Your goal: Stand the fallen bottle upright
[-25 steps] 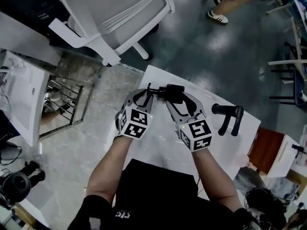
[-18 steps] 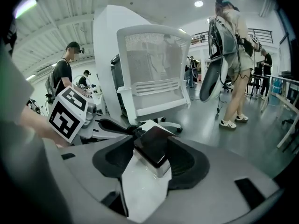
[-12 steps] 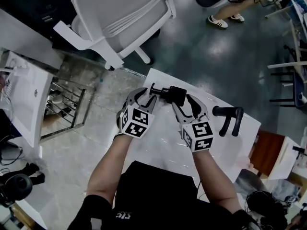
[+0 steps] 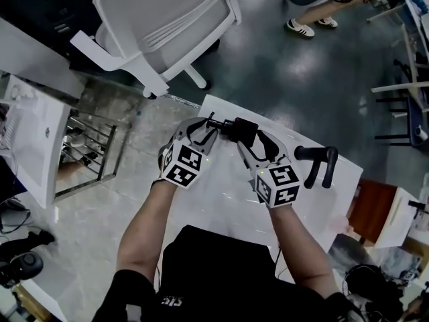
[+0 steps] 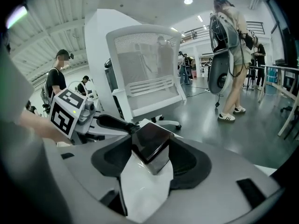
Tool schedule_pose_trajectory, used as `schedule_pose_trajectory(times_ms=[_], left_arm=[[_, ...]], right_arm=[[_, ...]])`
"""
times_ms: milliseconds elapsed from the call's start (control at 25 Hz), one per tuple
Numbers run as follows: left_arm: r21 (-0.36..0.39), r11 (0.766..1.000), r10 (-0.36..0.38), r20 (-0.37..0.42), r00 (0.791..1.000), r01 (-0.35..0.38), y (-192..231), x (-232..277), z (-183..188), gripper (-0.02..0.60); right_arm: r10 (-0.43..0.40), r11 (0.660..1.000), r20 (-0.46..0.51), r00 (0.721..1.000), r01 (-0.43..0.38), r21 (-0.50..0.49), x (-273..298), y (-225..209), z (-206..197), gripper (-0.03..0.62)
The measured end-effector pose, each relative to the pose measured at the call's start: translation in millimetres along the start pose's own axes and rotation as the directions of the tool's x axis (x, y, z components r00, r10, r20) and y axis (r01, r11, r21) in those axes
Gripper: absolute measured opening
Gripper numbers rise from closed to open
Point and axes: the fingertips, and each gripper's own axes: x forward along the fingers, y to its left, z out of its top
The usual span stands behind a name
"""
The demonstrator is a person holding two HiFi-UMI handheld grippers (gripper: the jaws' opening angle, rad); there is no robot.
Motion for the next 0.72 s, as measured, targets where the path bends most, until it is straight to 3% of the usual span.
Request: schedule_pose_trajectory(times_ms=[120, 280, 400, 560, 640, 720], left_arm=[[-0.067, 0.998, -0.005, 0.037, 0.999, 0.008, 3, -6, 8, 0.124], [-0.060, 0.998, -0.001, 0.032, 0.999, 0.003, 4, -3, 9, 0.124], [0.002, 1.000, 0.016, 0.003, 1.000, -0.016, 2, 1, 6, 0.129], [0.114, 0.992, 0.066, -0.065, 0.996, -0.059, -6, 15, -8, 0.207], [0.090, 0.992, 0.089, -0.060, 0.994, -0.084, -3, 19, -9, 0.198], [0.039, 0.995, 0.097, -0.040, 0.994, -0.096, 4, 20, -7, 0.150]], right_arm=[[0.008, 1.000, -0.009, 1.000, -0.008, 0.018, 0, -1, -5, 0.262], [0.021, 0.999, -0.044, 0.999, -0.020, 0.030, 2, -1, -15, 0.271], [0.017, 0.999, -0.046, 0.999, -0.016, 0.029, 3, 0, -16, 0.270], [0.035, 0.998, -0.049, 0.998, -0.033, 0.044, 3, 0, -15, 0.273], [0.043, 0.998, -0.050, 0.998, -0.041, 0.046, 4, -1, -15, 0.273], [0.043, 0.998, -0.051, 0.998, -0.041, 0.050, 6, -2, -15, 0.273]])
